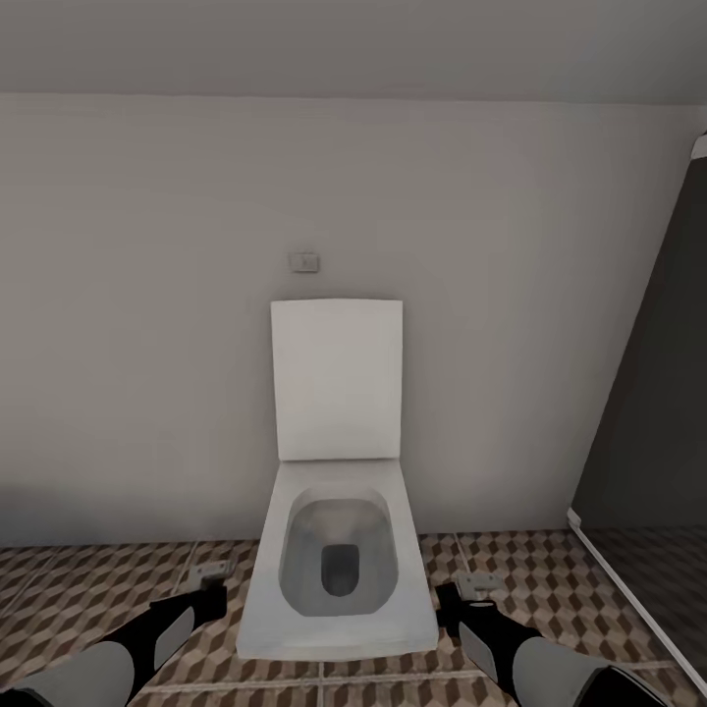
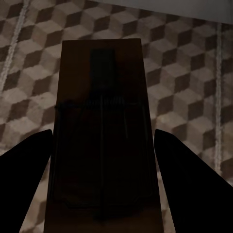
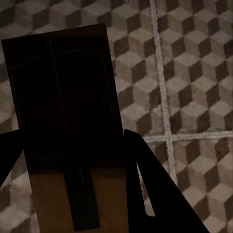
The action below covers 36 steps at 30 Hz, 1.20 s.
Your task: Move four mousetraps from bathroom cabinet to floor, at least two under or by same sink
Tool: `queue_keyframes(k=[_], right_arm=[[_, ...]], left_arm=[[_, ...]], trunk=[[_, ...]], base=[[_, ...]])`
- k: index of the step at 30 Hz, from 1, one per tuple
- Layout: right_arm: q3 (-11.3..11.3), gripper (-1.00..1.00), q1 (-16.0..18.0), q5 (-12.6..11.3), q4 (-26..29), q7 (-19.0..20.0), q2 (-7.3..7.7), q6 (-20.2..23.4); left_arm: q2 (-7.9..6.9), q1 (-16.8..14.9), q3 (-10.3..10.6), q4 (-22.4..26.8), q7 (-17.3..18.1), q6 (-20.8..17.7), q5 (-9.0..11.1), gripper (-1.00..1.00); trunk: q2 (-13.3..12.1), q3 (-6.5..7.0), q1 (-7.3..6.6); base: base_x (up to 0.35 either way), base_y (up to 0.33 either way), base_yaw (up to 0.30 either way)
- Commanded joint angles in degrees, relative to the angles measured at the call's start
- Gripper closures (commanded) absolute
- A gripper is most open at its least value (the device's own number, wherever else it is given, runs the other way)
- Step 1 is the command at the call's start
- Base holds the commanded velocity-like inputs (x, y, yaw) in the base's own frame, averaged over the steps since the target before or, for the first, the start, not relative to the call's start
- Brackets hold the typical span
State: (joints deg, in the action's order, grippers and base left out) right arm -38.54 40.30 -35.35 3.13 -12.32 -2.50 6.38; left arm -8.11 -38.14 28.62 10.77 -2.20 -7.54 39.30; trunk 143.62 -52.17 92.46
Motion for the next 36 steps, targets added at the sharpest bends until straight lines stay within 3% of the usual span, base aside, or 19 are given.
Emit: queue_keyframes(k=[1, 17, 36], right_arm=[[-0.48, 1.00, 0.00, -0.51, 0.13, -0.33, 0.02, 0.32], [-0.40, 1.00, 0.04, -0.51, 0.13, -0.33, 0.12, 0.30], [-0.55, 1.00, -0.03, -0.35, 0.12, 0.22, 0.06, 0.20]], left_arm=[[-0.05, -0.01, 0.45, 0.21, -0.22, -0.28, 0.45, 1.00], [0.07, 0.02, 0.40, 0.62, -0.55, -0.66, 1.01, 1.00], [0.20, 0.02, 0.23, 0.65, 0.06, -1.07, 1.04, 1.00]], trunk=[[0.02, -0.06, -0.01], [0.02, -0.06, -0.01], [0.28, -4.27, 0.48]], base=[[0.000, 0.000, 0.000], [0.000, 0.000, 0.000], [0.000, 0.000, 0.000]])
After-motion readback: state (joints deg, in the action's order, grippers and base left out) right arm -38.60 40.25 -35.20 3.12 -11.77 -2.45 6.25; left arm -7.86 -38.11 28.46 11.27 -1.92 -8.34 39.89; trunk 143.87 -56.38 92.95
